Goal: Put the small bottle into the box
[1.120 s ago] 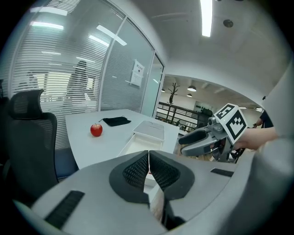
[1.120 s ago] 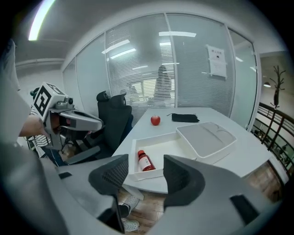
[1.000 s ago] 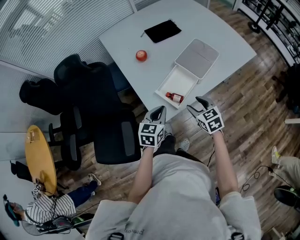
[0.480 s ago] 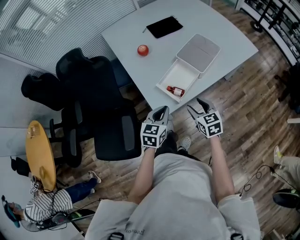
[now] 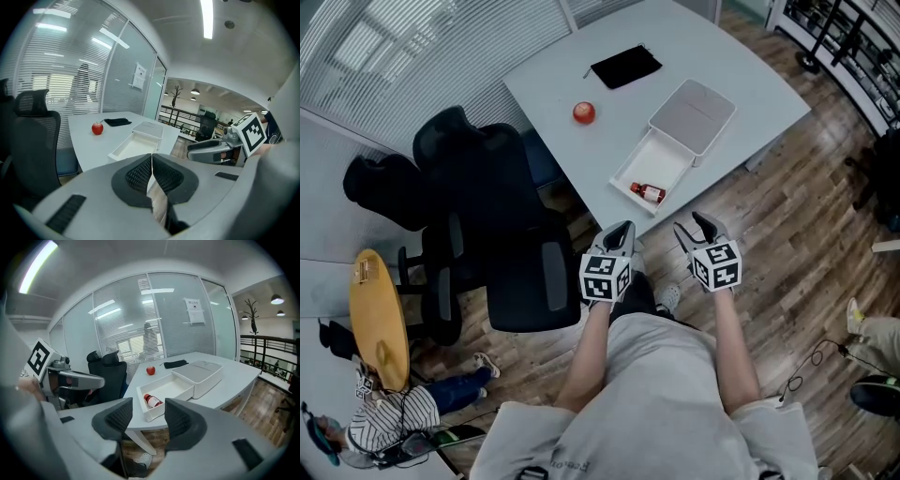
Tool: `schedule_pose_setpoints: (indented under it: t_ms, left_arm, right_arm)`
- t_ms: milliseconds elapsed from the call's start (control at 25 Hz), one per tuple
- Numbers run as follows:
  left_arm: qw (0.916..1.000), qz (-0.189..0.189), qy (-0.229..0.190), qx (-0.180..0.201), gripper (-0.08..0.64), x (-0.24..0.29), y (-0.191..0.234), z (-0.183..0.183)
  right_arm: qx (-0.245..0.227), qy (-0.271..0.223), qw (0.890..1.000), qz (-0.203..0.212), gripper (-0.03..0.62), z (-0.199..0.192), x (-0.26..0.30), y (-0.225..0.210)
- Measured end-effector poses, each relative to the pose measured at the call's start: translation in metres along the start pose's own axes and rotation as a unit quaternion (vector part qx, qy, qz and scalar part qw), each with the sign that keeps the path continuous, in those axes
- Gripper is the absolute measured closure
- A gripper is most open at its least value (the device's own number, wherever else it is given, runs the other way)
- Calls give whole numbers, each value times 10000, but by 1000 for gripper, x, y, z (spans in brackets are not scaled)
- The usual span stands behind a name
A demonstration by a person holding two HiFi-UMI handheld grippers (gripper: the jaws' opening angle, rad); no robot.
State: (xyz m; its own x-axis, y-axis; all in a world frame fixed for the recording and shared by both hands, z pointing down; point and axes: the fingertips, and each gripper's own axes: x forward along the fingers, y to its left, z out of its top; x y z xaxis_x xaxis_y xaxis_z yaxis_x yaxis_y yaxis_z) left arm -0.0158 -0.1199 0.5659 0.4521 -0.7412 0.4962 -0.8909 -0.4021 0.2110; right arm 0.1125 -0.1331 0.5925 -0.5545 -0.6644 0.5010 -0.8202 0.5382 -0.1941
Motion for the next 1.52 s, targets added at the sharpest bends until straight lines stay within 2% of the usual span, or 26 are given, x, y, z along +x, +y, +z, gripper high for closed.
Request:
schedule_pose_setpoints:
  t_ms: [400,880,1520]
  left_arm:
    - [9998,-147,-70,-98,531,6,-7,2]
    - [9997,-133,-185,-109,531,-1,-6,5]
    - [9997,-143,-177,-88,531,-5,-10,-1]
  right_arm:
    - [67,-174,9998,-4,431,1,-3,7]
    - [78,-404,9991,-30,571,14,-7,10]
    - [139,-433,9990,-54,575,9,-12,11]
